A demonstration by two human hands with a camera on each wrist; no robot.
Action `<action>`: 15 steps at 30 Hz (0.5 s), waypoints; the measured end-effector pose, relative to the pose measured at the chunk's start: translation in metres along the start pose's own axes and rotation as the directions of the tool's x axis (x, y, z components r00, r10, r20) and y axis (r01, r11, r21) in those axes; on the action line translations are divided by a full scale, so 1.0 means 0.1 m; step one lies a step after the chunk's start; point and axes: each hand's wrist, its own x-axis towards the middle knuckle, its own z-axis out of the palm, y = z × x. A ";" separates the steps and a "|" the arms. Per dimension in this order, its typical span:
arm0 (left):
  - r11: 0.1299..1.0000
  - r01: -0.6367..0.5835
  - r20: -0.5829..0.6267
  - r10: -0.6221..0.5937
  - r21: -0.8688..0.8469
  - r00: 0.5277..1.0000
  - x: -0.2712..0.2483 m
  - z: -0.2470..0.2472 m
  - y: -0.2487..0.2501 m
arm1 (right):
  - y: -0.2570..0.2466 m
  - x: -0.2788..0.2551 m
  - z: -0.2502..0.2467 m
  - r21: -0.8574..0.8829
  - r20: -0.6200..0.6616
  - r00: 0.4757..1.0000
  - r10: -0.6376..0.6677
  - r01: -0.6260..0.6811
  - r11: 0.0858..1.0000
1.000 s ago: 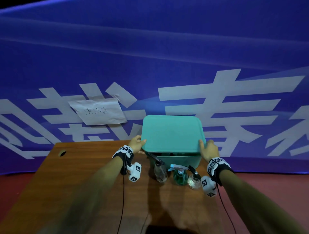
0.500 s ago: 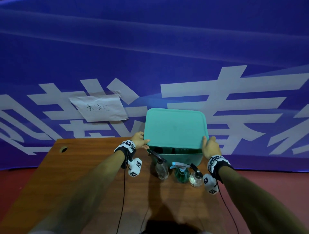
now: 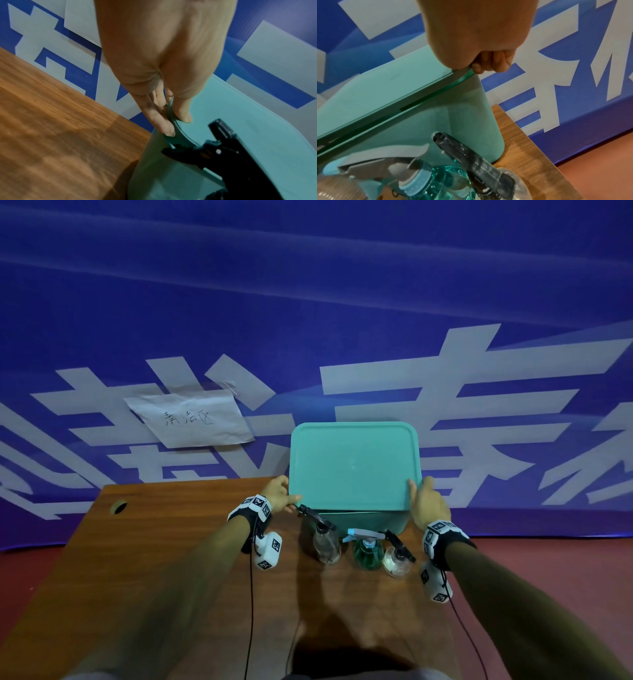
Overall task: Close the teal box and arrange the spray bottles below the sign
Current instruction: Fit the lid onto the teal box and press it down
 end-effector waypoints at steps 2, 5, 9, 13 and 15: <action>1.000 0.006 0.008 -0.006 0.013 1.000 -0.03 0.01 -0.06 | 0.01 0.01 0.04 -0.030 -0.029 1.000 -0.010 0.010 0.999; 1.000 -0.006 0.002 0.006 0.024 1.000 -0.07 0.04 -0.10 | 0.02 0.04 0.09 -0.039 -0.078 0.996 -0.036 0.033 0.999; 0.996 -0.009 -0.022 0.010 0.083 1.000 -0.07 0.06 -0.11 | 0.04 0.07 0.11 -0.057 -0.106 0.993 -0.053 0.047 0.997; 0.994 -0.005 -0.012 0.006 0.109 1.000 -0.06 0.06 -0.09 | 0.04 0.10 0.11 -0.068 -0.113 0.991 -0.070 0.063 0.996; 0.993 0.002 -0.003 -0.002 0.122 1.000 -0.04 0.06 -0.10 | 0.06 0.11 0.13 -0.063 -0.116 0.990 -0.076 0.069 0.996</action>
